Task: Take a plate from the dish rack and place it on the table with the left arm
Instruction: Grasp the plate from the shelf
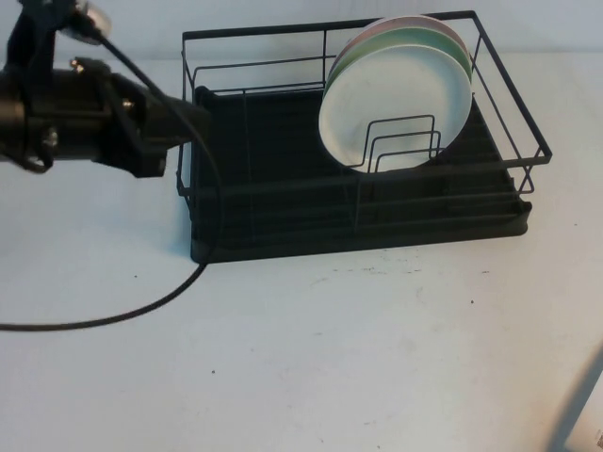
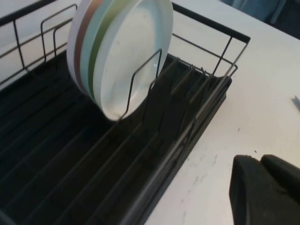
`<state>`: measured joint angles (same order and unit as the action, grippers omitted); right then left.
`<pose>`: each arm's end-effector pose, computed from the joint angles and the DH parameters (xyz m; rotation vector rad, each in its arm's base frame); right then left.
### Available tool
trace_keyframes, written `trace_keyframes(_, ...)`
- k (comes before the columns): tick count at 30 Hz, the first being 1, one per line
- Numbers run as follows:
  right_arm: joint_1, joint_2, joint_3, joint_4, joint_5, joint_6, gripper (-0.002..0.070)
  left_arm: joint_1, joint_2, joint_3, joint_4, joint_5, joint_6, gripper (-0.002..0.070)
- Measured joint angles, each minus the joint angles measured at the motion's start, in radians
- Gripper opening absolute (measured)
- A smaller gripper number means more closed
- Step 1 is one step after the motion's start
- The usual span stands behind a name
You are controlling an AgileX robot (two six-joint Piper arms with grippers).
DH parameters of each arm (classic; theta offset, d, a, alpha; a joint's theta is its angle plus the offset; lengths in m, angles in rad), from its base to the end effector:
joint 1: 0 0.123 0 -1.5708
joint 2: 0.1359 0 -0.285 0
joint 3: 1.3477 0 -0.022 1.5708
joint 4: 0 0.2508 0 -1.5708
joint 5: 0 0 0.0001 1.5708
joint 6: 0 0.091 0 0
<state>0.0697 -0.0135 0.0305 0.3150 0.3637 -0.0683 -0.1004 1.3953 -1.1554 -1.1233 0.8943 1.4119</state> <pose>0.0519 0.0137 0.1725 0.0689 1.8561 0.3088 0.2836 -0.0929 0.3523 0.9917 1.8174 -0.6191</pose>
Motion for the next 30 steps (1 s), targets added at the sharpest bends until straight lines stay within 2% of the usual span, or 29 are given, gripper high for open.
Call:
trace_keyframes(3,0.0,0.0,0.0,0.0,0.0,0.0,-0.002,-0.047,0.07,-0.072,0.015,-0.023,0.024,0.0058)
trace_keyframes(9,0.0,0.0,0.0,0.0,0.0,0.0,-0.002,-0.194,0.186,-0.222,0.064,-0.148,0.078,0.0334)
trace_keyframes(11,0.0,0.0,0.0,0.0,0.0,0.0,-0.002,-0.243,0.224,-0.264,0.066,-0.214,0.084,0.0381)
trace_keyframes(19,0.0,0.0,0.0,0.0,0.0,0.0,-0.002,-0.351,0.368,-0.368,0.012,-0.387,0.122,0.0413)
trace_keyframes(30,0.0,0.0,0.0,0.0,0.0,0.0,-0.002,-0.367,0.573,-0.501,0.005,-0.457,0.19,0.0414)
